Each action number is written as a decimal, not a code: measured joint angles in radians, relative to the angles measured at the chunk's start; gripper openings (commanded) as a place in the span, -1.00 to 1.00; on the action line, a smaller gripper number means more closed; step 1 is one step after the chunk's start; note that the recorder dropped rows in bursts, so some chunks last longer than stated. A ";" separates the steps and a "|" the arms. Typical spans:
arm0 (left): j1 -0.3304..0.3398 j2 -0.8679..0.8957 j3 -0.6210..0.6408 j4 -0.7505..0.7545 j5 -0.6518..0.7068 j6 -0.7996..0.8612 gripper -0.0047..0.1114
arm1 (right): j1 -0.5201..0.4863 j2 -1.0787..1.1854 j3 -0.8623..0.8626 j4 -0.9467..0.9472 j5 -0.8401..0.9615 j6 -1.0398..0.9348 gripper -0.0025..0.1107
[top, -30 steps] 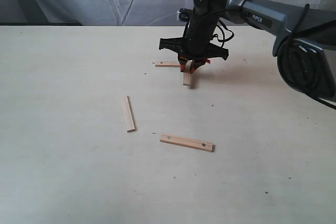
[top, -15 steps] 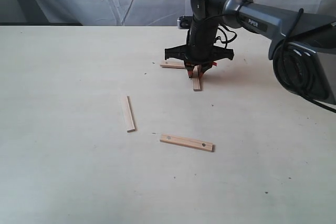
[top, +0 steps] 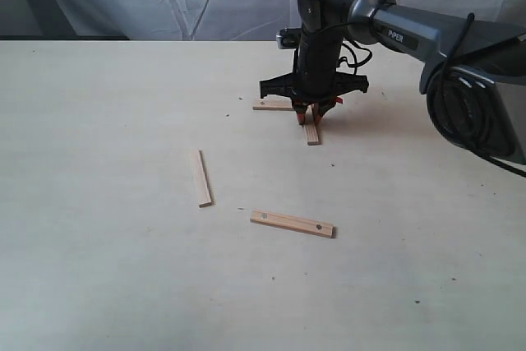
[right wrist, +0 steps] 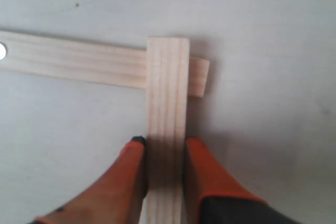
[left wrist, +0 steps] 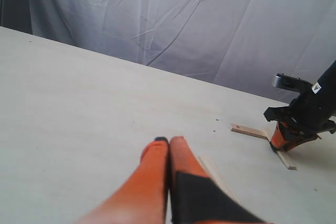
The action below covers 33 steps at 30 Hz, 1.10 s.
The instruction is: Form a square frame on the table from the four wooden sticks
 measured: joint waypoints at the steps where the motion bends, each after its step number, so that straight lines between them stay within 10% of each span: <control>1: 0.000 0.000 0.000 0.000 0.000 0.000 -0.92 | 0.000 0.000 0.000 0.000 0.000 0.000 -0.53; 6: 0.000 0.000 0.000 0.000 0.000 0.000 -0.92 | 0.000 0.000 0.000 0.002 0.004 0.000 0.00; 33: 0.000 0.000 0.000 0.000 -0.001 0.000 -0.92 | -0.007 -0.178 0.002 0.134 0.054 -0.151 0.00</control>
